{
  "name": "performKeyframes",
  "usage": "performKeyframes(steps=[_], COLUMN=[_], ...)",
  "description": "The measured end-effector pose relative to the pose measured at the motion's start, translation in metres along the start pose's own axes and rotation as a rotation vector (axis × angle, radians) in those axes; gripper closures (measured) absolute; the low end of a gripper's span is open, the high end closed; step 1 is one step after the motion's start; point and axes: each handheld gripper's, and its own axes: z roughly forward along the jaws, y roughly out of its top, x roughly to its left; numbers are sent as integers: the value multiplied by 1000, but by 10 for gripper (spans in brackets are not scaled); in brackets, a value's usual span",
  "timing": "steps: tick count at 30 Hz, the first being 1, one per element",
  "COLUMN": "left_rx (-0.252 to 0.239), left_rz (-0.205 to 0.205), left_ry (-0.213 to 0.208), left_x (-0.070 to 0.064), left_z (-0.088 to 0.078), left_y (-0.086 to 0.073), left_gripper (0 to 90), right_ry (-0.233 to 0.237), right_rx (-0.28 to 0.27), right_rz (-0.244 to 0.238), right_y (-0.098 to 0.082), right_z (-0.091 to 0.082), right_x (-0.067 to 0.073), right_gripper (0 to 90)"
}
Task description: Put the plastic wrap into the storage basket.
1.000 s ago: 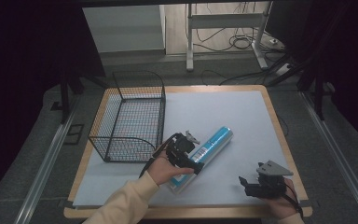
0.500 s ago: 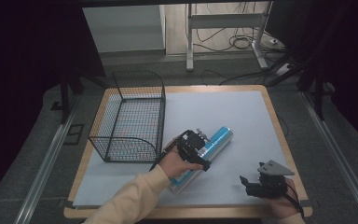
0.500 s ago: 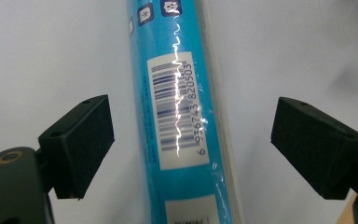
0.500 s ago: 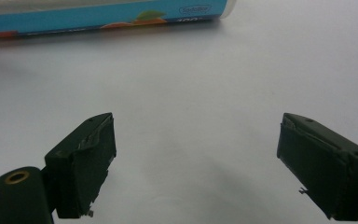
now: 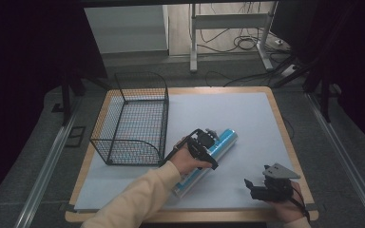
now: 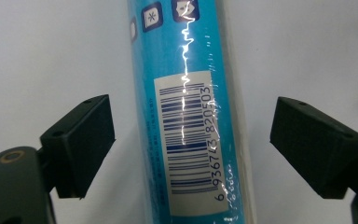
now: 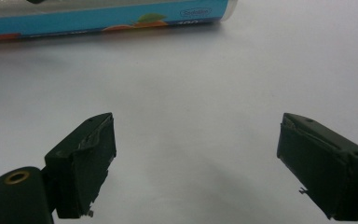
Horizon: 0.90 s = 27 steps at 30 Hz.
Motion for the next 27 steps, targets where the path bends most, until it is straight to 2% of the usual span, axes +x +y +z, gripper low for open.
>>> performKeyframes(steps=[3, 9, 11, 13, 17, 22, 27], left_rx=[30, 87, 105, 138, 148, 152, 182], left_rz=[3, 3, -8, -9, -17, -55, -54], left_ry=[15, 16, 11, 25, 34, -13, -36], left_x=[0, 0, -1, -2, -3, 4, 9], left_z=[4, 18, 22, 26, 29, 28, 27], left_y=[5, 9, 10, 10, 10, 11, 13], left_gripper=[142, 149, 186, 204, 279, 307, 311], right_ry=[2, 1, 1, -3, -1, 1, -1], right_rx=[1, -2, 0, 0, 2, 3, -2], right_rz=[-4, -4, -3, -1, -5, -1, 0], right_y=[0, 0, 0, 0, 0, 0, 1], right_z=[1, 0, 0, 0, 0, 0, -1], right_x=[0, 0, 0, 1, 2, 1, 1], right_gripper=[119, 119, 119, 118, 119, 119, 119])
